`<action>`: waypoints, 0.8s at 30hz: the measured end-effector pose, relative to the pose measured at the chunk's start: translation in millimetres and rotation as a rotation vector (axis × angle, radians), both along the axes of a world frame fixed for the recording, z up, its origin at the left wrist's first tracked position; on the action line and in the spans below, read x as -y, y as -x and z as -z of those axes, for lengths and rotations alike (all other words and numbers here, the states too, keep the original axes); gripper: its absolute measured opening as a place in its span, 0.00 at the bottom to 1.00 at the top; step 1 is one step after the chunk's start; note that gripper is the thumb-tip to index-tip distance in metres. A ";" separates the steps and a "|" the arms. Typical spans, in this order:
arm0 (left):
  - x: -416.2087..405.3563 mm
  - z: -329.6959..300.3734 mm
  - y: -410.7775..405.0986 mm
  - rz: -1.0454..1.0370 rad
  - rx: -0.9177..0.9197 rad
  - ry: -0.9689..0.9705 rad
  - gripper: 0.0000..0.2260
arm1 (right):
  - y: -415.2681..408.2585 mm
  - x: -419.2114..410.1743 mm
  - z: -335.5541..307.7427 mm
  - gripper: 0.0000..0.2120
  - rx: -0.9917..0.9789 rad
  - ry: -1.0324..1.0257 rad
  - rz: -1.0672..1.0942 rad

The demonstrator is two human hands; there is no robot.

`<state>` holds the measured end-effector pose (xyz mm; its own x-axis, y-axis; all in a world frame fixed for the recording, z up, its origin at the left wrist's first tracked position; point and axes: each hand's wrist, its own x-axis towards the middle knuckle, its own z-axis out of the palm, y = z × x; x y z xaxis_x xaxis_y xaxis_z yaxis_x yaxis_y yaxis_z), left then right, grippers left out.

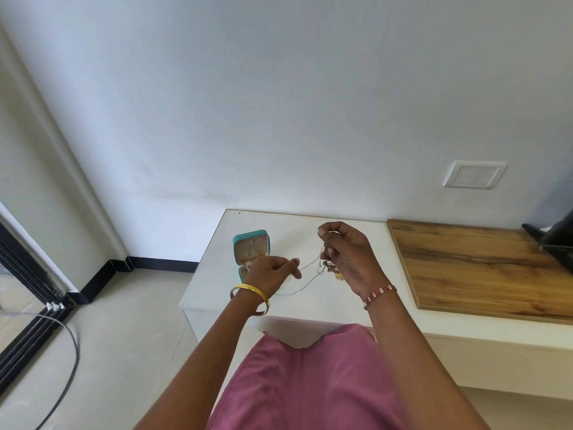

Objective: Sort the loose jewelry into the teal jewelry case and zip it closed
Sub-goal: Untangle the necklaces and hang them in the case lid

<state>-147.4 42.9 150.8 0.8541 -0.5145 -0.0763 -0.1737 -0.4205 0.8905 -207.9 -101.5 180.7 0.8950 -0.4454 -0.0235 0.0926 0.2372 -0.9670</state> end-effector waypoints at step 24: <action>12.6 -53.1 3.2 0.123 -0.177 0.211 0.12 | -0.5 14.1 33.4 0.09 -0.257 0.379 -0.223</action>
<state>-150.5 30.3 203.9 0.7675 -0.6334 -0.0987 -0.0462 -0.2082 0.9770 -207.4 -115.6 147.3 0.9558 -0.2644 -0.1288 -0.1722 -0.1480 -0.9739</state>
